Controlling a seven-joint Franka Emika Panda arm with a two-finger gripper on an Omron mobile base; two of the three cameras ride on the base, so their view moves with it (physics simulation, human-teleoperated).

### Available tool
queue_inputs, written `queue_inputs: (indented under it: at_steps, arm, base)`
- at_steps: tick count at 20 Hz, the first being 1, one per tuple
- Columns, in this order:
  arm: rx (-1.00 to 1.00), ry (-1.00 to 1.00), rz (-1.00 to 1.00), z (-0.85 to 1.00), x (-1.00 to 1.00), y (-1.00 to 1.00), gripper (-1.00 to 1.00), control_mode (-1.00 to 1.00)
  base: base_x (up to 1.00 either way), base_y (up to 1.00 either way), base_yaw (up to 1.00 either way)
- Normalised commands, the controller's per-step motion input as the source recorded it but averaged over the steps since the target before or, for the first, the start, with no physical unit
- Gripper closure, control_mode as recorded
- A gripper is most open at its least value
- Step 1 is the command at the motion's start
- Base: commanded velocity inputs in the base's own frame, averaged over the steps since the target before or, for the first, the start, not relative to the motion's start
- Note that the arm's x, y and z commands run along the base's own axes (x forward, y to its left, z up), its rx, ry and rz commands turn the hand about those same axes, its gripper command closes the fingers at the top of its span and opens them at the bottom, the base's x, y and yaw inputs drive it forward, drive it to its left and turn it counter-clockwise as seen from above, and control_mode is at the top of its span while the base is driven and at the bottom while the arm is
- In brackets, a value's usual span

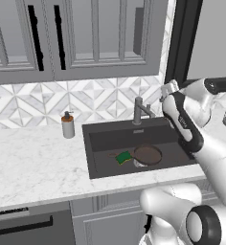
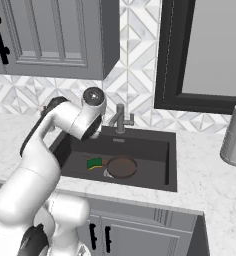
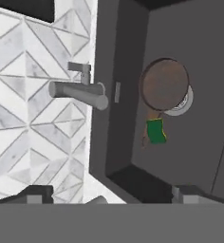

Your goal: Pick the pan and sponge and place them into the sink. Then turn on the water.

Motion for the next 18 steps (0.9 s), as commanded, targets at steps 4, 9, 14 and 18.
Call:
queue_inputs:
  at_steps: [4, 9, 14, 18]
  arm:
    - [0.50, 0.01, 0.00, -0.24, 0.00, -0.63, -1.00, -1.00]
    - [0.47, -0.07, -0.04, -0.40, 0.00, -0.56, -1.00, -1.00]
    - [0.39, -0.02, -0.06, -0.35, 0.03, -0.42, -1.00, -1.00]
    - [0.36, 0.00, -0.01, -0.26, 0.16, -0.34, -1.00, -1.00]
  base:
    - [0.00, 0.00, 0.00]
    - [0.00, 0.00, 0.00]
    - [0.00, 0.00, 0.00]
    - [0.00, 0.00, 0.00]
